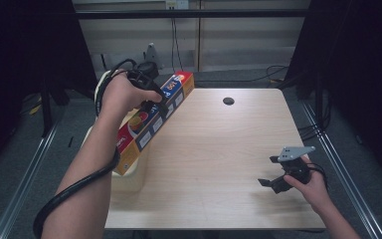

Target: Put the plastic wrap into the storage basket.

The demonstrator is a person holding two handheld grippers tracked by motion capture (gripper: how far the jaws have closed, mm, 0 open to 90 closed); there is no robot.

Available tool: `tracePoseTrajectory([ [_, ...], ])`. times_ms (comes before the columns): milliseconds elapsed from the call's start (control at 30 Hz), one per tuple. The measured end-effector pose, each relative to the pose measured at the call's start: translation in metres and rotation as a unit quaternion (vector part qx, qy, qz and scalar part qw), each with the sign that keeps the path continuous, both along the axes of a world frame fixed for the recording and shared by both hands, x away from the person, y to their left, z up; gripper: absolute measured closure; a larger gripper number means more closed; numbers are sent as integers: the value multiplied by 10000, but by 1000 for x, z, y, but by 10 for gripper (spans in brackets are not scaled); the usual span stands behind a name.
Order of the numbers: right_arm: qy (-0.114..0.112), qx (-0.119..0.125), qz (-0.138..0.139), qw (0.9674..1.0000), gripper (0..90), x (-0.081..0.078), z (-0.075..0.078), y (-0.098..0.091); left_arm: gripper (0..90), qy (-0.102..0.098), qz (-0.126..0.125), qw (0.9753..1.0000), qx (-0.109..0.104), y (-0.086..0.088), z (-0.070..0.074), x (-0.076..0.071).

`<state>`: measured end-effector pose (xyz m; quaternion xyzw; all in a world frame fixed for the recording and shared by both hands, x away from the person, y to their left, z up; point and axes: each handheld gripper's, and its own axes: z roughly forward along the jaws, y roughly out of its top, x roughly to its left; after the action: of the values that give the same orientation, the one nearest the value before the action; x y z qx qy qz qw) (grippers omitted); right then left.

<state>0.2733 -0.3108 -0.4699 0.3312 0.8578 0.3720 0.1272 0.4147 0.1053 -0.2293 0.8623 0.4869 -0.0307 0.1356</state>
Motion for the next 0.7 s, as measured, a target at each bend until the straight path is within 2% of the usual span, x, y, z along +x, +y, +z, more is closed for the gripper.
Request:
tracePoseTrajectory([
  [300,-3,2,-7,10000,28,0,0,0,405,-19,182,9998,-15,7,6,0],
  [700,-1,13,-5,10000,28,0,0,0,405,-68,553,9984,23,27,6,0],
])
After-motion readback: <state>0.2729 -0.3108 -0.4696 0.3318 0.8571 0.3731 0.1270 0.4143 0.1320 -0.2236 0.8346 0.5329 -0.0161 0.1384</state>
